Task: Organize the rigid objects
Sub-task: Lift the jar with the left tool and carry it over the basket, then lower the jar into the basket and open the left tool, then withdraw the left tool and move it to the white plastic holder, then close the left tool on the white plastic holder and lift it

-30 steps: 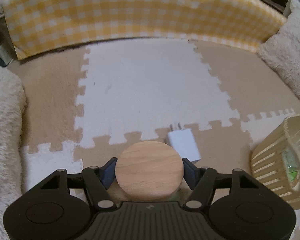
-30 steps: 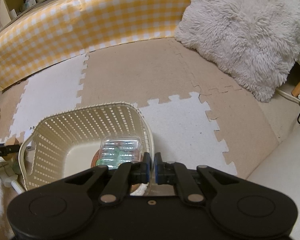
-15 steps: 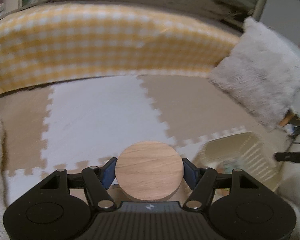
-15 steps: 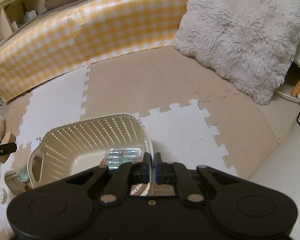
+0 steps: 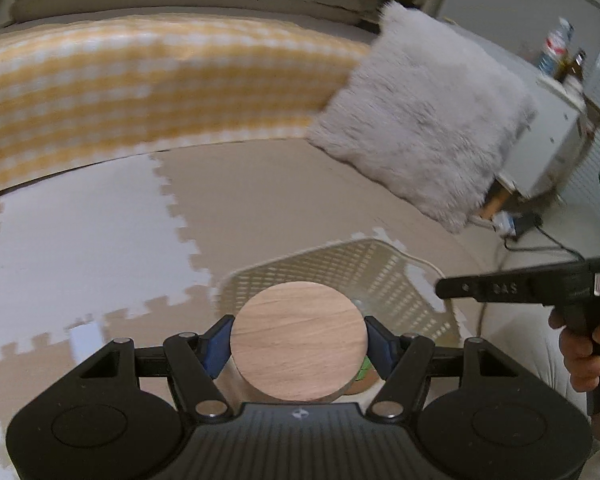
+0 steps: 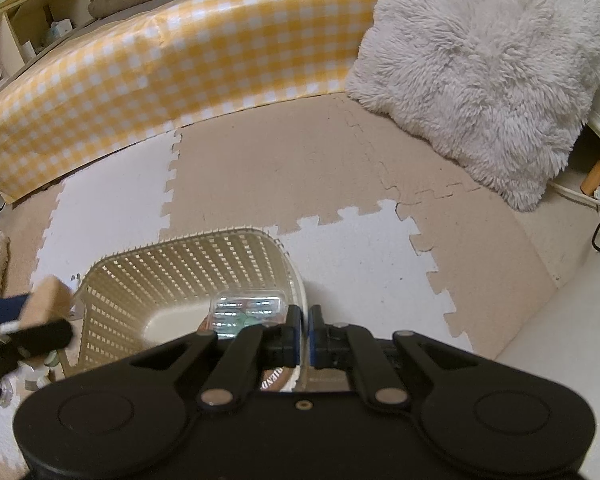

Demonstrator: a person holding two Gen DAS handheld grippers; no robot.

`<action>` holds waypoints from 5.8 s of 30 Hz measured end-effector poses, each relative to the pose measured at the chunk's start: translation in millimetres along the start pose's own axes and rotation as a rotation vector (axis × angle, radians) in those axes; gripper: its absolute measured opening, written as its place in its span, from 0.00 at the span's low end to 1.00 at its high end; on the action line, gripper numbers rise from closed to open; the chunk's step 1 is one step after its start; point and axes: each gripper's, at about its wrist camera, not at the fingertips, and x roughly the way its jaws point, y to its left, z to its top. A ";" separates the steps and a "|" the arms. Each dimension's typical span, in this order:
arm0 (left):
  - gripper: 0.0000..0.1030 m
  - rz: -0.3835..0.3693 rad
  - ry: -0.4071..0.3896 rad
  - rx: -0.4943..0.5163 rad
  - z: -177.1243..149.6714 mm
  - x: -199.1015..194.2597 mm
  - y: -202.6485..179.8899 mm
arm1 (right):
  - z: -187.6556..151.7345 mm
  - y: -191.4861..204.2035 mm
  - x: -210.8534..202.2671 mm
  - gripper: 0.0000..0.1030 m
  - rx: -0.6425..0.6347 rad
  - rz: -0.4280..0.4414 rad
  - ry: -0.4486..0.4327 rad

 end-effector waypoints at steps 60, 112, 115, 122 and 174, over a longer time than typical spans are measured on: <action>0.84 0.039 0.181 0.283 17.5 126.5 -67.1 | 2.8 -17.5 1.9 0.04 0.105 0.077 0.020; 1.00 0.330 -0.123 -0.061 -33.5 -122.7 58.9 | 0.5 -11.3 0.8 0.04 0.063 0.050 0.015; 1.00 0.362 -0.092 -0.097 -37.4 -125.3 78.3 | 0.5 -10.9 0.6 0.04 0.061 0.048 0.015; 1.00 0.308 -0.071 -0.045 -44.4 -121.7 108.6 | 0.0 -9.5 0.4 0.04 0.053 0.042 0.017; 0.60 0.311 0.353 0.430 -97.4 -22.7 105.9 | -3.9 -4.6 -0.2 0.04 0.020 0.025 0.024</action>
